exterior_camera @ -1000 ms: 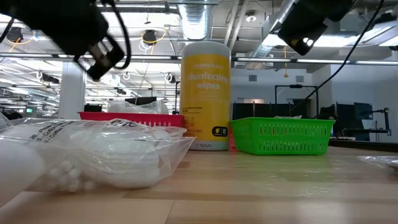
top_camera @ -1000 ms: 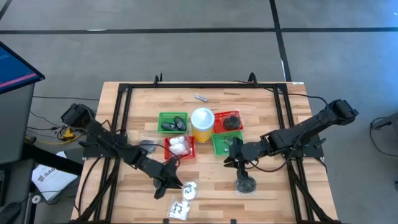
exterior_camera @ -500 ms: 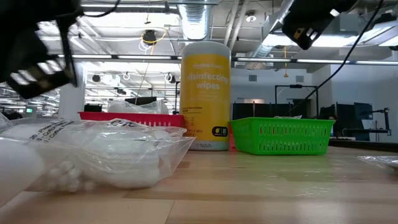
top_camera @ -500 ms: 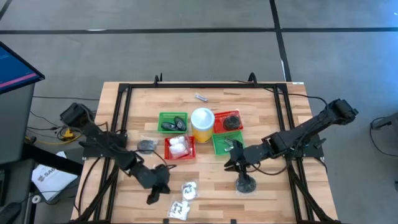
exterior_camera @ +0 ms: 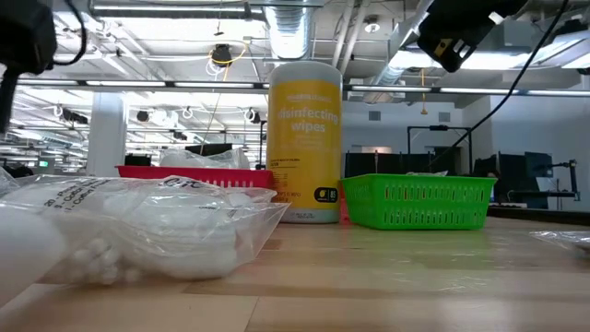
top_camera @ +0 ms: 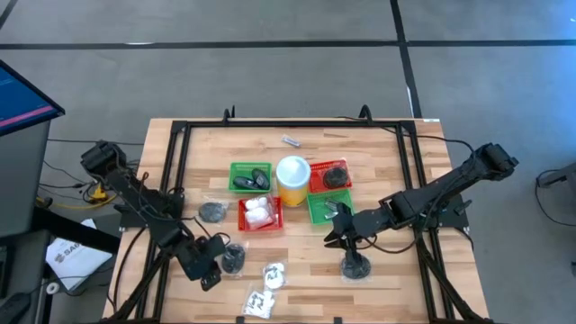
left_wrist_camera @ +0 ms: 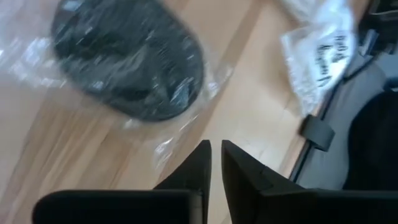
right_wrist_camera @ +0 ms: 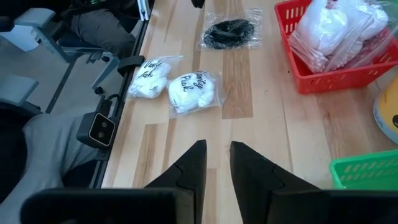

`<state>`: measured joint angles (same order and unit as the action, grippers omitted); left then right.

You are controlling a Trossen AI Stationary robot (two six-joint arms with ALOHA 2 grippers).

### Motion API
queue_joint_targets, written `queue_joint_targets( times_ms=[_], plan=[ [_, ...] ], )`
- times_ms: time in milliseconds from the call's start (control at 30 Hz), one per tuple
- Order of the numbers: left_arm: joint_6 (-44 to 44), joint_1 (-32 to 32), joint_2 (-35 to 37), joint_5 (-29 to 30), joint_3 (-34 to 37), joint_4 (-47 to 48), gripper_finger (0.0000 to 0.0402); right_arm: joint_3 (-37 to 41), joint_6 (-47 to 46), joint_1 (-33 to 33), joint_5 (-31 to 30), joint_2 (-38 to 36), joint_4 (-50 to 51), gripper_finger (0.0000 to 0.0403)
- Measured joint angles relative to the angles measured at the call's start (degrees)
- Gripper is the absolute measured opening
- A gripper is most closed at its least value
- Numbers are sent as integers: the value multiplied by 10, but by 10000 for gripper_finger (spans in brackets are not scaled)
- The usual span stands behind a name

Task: Pick & Place Travel size toiletries
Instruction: Put the black hair brush into the right red bin

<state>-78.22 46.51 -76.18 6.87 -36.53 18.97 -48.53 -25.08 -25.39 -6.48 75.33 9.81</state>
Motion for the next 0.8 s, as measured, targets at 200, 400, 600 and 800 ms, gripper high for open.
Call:
queue_joint_targets(
  times_ms=[200, 400, 600, 800],
  plan=[
    [-39, 1, 0, 0, 0, 26, 52, 0, 0, 0, 0, 0, 0, 64],
    [-96, 4, -1, -1, 26, 23, 74, 0, 0, 0, 0, 0, -1, 64],
    [-109, 4, -1, -2, 54, -34, 86, 0, 0, 0, 0, 0, 0, 64],
    [-139, 4, -1, -4, 68, -34, 88, 0, 0, 0, 0, 0, 0, 64]
  ],
)
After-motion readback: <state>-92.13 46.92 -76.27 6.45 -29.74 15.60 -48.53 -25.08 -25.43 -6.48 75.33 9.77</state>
